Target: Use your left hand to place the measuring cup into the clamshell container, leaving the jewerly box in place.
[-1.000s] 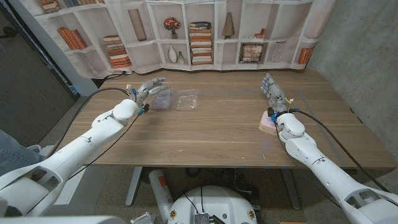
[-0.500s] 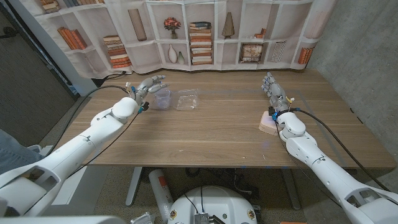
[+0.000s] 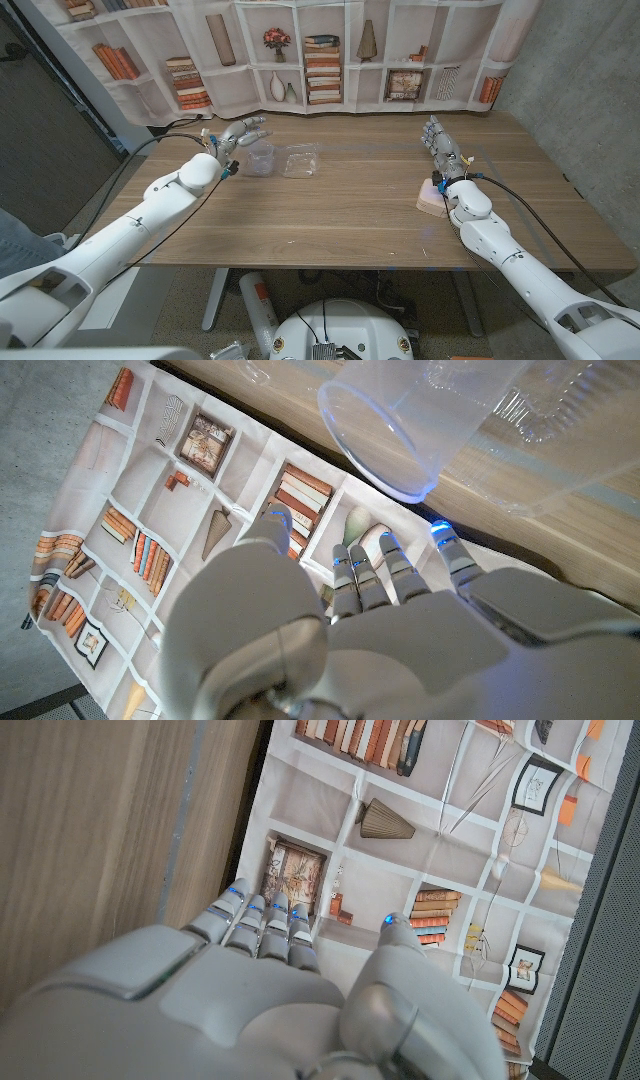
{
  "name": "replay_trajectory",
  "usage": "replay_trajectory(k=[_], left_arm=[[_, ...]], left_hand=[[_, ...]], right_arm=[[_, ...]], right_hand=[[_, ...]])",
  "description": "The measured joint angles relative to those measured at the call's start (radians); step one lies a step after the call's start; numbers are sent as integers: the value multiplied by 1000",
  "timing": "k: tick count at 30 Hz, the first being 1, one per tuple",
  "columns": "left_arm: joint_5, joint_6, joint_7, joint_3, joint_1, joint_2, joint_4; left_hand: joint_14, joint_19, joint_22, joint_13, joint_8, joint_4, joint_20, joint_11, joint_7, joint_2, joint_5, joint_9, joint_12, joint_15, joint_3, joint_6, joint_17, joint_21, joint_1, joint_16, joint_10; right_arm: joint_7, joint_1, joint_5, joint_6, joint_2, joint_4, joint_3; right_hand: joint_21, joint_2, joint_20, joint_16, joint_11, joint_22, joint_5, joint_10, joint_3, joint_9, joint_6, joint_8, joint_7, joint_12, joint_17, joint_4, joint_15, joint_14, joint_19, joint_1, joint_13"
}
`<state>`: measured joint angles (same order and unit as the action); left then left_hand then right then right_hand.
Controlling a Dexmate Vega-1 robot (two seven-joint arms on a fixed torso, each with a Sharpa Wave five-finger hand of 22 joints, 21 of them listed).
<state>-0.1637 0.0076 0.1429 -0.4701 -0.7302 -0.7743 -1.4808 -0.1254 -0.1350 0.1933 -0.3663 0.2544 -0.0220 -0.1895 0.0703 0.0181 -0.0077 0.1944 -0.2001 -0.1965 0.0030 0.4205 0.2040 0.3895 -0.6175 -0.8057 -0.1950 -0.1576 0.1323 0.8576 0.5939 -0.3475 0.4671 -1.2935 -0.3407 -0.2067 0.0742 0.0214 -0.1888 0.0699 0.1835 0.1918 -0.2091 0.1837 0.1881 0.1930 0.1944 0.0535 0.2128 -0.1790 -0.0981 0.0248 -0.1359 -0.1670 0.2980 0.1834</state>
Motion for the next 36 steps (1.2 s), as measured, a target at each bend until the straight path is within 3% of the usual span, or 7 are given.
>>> replay_trajectory(k=[21, 36], left_arm=[[8, 2, 11, 21, -13, -18, -45], [17, -7, 28, 46, -37, -37, -100]], left_hand=[[0, 0, 0, 9, -8, 0, 0, 3, 1, 4, 0, 0, -9, 0, 0, 24, -5, 4, 4, -11, 3], [-46, 26, 0, 19, 2, 3, 18, 15, 14, 26, 0, 0, -27, -19, 11, 79, -14, 4, 9, -31, -53]], right_arm=[[0, 2, -1, 0, 3, -10, 0], [4, 8, -2, 1, 2, -14, -1]], right_hand=[[0, 0, 0, 0, 0, 0, 0, 0, 0, 0, 5, 0, -5, 0, 0, 0, 0, 0, 0, 0, 0], [0, 0, 0, 0, 0, 0, 0, 0, 0, 0, 5, 0, -5, 0, 0, 0, 0, 0, 0, 0, 0]])
